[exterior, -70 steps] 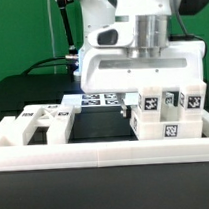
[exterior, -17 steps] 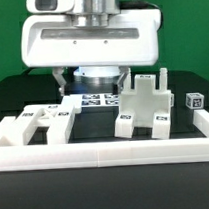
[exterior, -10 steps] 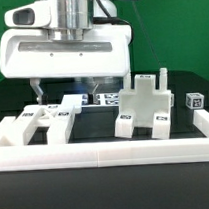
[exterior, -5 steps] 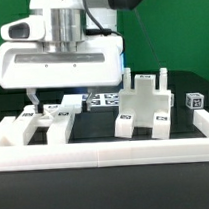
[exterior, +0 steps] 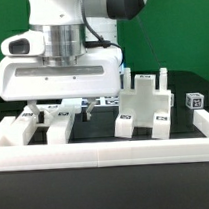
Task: Assemble chair
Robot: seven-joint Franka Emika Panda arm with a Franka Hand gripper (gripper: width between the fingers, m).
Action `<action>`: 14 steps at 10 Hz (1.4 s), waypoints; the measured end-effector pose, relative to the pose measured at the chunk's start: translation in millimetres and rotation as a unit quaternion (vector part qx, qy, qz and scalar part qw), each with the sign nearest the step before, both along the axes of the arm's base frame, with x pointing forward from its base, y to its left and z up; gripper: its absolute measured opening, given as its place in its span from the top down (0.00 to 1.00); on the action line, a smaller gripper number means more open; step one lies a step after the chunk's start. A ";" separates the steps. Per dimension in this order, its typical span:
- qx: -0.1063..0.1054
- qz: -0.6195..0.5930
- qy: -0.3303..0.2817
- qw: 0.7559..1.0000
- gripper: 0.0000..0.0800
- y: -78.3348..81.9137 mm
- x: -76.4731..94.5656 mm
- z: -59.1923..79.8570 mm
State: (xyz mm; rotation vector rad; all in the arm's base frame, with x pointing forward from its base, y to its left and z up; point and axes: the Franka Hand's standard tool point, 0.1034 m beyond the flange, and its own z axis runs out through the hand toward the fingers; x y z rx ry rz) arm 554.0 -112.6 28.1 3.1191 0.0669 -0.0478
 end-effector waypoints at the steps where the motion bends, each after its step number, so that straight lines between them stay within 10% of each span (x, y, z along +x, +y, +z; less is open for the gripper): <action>1: -0.001 0.000 0.002 1.000 0.19 -0.7 -0.1 -2.5; 11: -0.006 0.000 0.011 1.000 0.19 -6.1 1.0 -23.2; 13: -0.008 0.000 0.007 1.000 0.51 -6.6 1.7 -23.3; 14: -0.007 0.000 0.007 1.000 0.51 -5.4 1.9 -23.3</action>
Offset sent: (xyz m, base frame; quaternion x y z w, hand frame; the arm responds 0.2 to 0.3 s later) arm 0.0102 -0.0010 -0.0098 0.0143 0.0071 0.0013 0.9999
